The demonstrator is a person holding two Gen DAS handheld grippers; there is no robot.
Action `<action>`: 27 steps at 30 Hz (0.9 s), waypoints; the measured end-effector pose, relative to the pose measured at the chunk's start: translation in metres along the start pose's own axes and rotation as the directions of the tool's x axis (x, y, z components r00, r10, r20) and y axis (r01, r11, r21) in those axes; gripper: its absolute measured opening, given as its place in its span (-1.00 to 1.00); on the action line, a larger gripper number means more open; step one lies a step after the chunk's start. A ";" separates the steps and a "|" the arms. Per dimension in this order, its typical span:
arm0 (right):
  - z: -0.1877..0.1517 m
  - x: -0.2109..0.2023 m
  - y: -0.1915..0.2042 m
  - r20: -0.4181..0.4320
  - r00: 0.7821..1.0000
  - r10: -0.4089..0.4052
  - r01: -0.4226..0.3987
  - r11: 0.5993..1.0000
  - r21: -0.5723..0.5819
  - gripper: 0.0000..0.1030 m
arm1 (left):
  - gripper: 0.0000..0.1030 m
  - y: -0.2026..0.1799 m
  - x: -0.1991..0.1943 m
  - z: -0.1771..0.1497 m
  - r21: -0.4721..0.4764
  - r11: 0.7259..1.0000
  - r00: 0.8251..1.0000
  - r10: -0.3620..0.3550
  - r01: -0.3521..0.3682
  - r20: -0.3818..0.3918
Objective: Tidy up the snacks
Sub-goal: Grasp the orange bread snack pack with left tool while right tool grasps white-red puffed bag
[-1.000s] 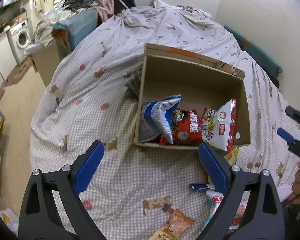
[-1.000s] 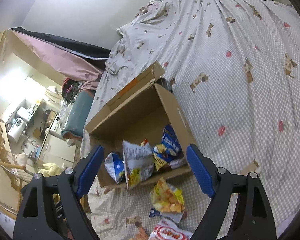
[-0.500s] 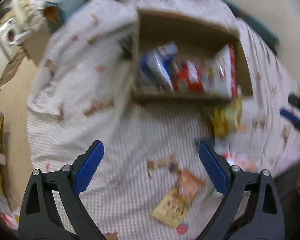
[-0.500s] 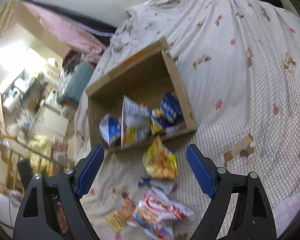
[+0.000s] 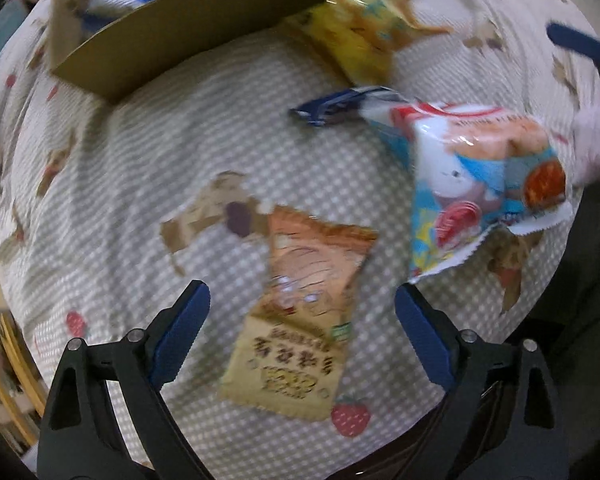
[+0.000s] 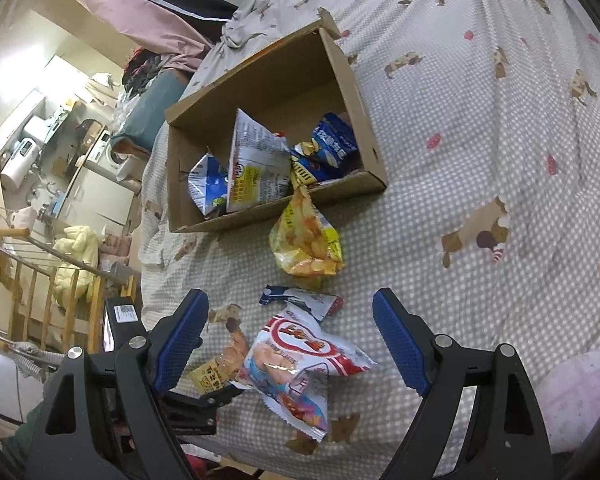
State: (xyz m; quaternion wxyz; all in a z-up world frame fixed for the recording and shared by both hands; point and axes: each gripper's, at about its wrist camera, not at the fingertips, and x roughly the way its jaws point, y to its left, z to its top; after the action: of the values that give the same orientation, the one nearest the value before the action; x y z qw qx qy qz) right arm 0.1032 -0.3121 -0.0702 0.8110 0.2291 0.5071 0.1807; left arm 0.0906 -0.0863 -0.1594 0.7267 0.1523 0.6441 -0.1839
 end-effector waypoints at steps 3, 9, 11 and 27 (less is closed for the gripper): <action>0.000 -0.003 -0.001 0.005 1.000 -0.006 0.006 1.000 -0.003 0.68 | 0.46 -0.011 0.008 0.003 0.023 1.000 1.000 0.019 -0.019 -0.017; -0.002 -0.002 -0.001 -0.004 1.000 -0.016 0.016 1.000 -0.016 0.68 | -0.27 -0.014 0.007 0.013 -0.006 1.000 1.000 -0.012 0.012 -0.011; -0.002 -0.001 0.000 -0.005 1.000 -0.013 0.013 1.000 -0.018 0.68 | -0.27 -0.005 0.001 0.017 -0.024 0.999 1.000 -0.024 0.024 0.006; -0.014 0.033 0.002 -0.143 0.985 -0.095 0.087 0.994 -0.060 0.85 | -0.28 0.075 -0.077 0.022 -0.381 0.923 0.972 0.035 0.057 0.230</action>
State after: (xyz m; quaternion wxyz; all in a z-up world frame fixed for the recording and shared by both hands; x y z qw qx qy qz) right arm 0.1041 -0.2907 -0.0988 0.7850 0.1699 0.5700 0.1731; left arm 0.1371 -0.0241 -0.0810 0.8117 -0.0199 0.5789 -0.0744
